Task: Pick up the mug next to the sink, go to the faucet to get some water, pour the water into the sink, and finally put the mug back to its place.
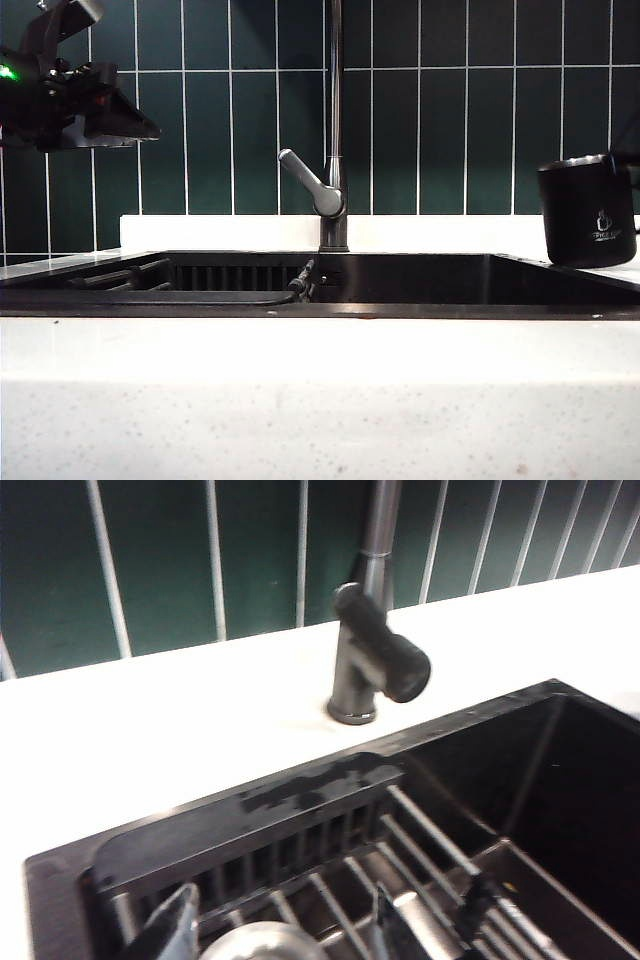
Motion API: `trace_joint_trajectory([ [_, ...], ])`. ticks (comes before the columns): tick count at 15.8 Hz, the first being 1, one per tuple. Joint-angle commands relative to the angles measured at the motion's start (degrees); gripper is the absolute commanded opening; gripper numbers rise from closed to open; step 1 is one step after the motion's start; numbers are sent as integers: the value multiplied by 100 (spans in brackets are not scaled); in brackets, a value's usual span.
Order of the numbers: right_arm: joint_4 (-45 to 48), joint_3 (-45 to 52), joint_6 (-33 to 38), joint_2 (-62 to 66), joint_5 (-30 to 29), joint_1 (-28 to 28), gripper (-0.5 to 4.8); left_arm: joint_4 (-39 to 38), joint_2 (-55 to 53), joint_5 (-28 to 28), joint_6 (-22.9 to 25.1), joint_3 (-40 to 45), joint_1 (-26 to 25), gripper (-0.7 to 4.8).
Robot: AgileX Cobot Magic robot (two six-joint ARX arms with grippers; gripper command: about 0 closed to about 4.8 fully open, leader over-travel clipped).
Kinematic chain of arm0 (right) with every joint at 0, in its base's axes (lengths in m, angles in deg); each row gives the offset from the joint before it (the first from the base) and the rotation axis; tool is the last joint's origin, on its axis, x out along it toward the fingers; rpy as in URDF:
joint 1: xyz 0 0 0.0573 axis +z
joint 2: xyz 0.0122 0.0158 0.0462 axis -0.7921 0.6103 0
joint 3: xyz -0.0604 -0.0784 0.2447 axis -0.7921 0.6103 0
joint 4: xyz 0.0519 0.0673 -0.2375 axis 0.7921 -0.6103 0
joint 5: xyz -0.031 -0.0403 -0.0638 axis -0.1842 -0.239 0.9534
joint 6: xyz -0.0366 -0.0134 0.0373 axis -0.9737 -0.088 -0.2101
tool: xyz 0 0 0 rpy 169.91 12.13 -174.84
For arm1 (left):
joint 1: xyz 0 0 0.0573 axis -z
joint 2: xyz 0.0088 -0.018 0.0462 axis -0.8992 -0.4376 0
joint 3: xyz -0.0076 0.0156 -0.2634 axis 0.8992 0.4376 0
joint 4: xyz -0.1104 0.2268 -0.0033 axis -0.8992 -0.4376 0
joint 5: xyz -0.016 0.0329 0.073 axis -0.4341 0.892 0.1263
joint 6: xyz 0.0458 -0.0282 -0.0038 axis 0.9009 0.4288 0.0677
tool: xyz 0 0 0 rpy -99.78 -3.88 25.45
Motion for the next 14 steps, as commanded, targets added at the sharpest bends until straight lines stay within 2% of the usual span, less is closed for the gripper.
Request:
trace_joint_trajectory([
  [1,275,-138,-7,-393,-103,251,8,92,-96,-223,0,-280,9,215],
  [4,50,-444,-4,-643,-184,485,8,17,-321,-229,0,-699,9,215],
  [10,-1626,-1563,-2,-693,-1005,1250,8,-284,-1237,-769,-26,-1781,15,215],
  [14,-2708,-2267,2,-688,-1078,1563,8,-304,-1766,-1084,-44,-2306,46,215],
])
